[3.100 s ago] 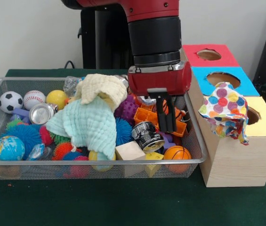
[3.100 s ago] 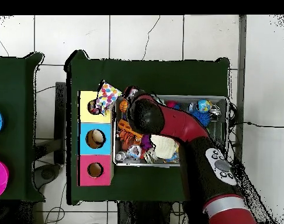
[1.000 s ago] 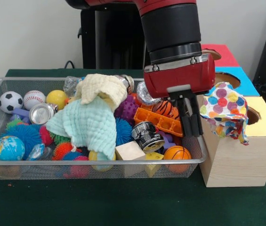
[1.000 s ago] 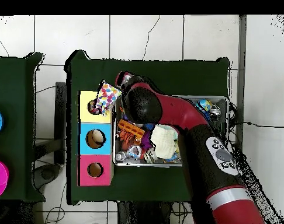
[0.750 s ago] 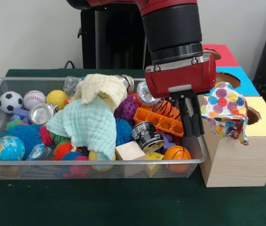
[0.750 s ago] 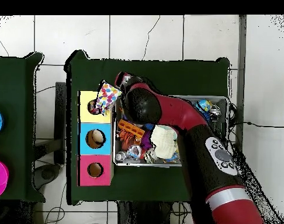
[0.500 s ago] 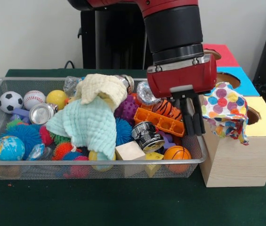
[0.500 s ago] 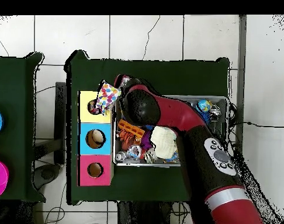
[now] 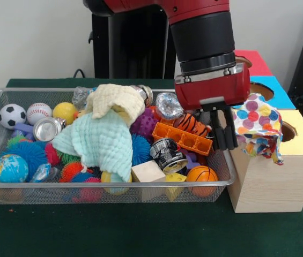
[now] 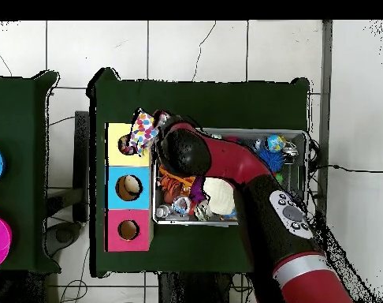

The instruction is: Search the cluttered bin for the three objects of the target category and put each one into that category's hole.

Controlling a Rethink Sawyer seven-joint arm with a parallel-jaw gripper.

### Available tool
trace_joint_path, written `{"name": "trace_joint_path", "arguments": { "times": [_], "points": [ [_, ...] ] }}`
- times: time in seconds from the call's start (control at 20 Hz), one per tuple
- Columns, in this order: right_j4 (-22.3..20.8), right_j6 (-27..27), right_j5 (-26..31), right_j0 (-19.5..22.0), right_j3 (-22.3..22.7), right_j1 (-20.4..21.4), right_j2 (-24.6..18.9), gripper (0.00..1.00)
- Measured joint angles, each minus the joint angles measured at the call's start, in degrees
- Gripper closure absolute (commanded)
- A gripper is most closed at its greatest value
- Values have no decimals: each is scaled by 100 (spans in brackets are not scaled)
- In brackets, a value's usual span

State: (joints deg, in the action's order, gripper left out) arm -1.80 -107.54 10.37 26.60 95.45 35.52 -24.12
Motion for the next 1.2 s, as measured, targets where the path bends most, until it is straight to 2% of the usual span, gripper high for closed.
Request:
{"name": "trace_joint_path", "arguments": {
  "times": [1.2],
  "points": [
    [627,0,-175,-49,707,2,-175,100]
  ]
}}
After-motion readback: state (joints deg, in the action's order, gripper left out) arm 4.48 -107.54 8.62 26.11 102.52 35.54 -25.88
